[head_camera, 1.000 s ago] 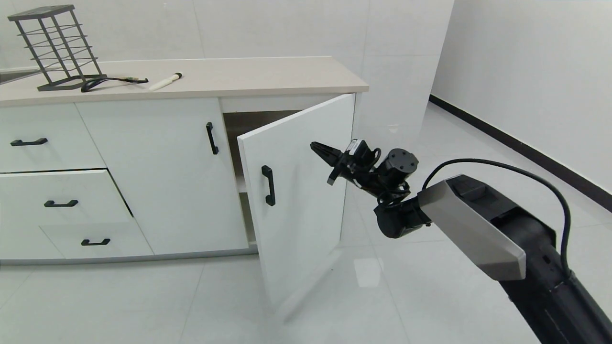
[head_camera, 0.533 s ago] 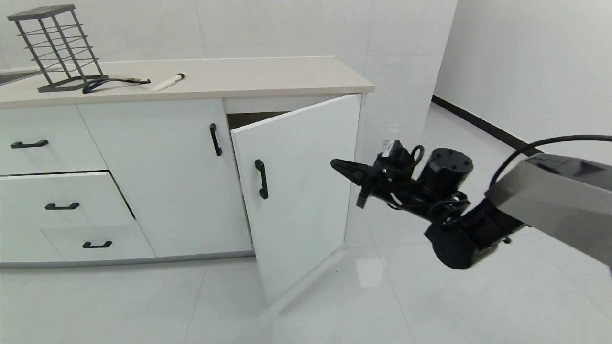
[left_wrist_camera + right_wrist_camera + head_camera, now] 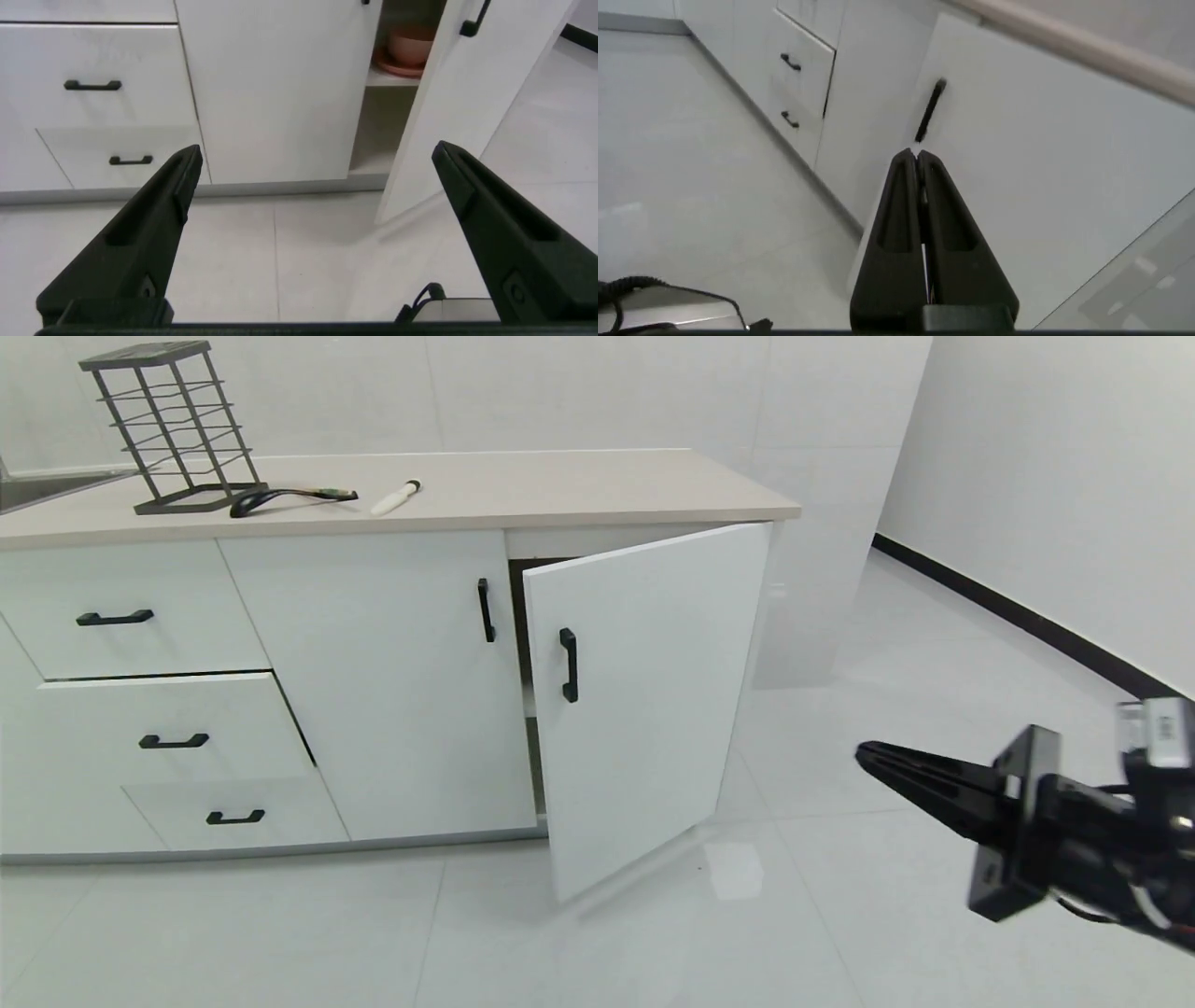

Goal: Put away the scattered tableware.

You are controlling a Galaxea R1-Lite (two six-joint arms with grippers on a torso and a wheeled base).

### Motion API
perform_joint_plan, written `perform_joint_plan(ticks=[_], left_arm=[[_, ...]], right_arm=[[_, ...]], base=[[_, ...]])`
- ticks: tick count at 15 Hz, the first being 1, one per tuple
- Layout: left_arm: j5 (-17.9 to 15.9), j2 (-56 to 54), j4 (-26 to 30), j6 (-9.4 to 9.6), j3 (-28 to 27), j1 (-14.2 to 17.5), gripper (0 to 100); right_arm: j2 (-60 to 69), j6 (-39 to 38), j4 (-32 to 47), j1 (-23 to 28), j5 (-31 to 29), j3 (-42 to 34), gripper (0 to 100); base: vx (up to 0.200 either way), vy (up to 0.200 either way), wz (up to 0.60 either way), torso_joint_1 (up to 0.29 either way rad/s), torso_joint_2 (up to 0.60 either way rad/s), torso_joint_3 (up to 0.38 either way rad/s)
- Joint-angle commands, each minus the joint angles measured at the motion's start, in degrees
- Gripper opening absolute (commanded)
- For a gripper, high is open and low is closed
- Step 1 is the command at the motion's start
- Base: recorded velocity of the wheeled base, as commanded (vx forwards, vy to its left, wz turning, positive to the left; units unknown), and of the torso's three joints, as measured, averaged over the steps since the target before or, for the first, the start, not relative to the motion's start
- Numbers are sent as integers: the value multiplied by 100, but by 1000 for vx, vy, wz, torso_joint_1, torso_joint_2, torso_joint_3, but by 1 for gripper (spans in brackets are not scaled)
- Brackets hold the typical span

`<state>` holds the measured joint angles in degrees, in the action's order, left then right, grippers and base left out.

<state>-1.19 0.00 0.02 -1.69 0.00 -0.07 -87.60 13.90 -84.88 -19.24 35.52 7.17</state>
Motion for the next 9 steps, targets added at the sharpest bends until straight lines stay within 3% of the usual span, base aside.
perform_joint_plan(ticks=[1,4,9], left_arm=[[-4,0,-2,2,0,7,100],[-4,0,-2,2,0,7,100],[5,0,-2,-15,0,7,100]], right_arm=[[2819,-133,95,1247,-28,-708,0],[4990,-625,438,2047,-28,-708,0],[7275,-660,1932,2302,-28,-717,0]], base=[[0,0,0,0,0,0],[0,0,0,0,0,0],[0,0,0,0,0,0]])
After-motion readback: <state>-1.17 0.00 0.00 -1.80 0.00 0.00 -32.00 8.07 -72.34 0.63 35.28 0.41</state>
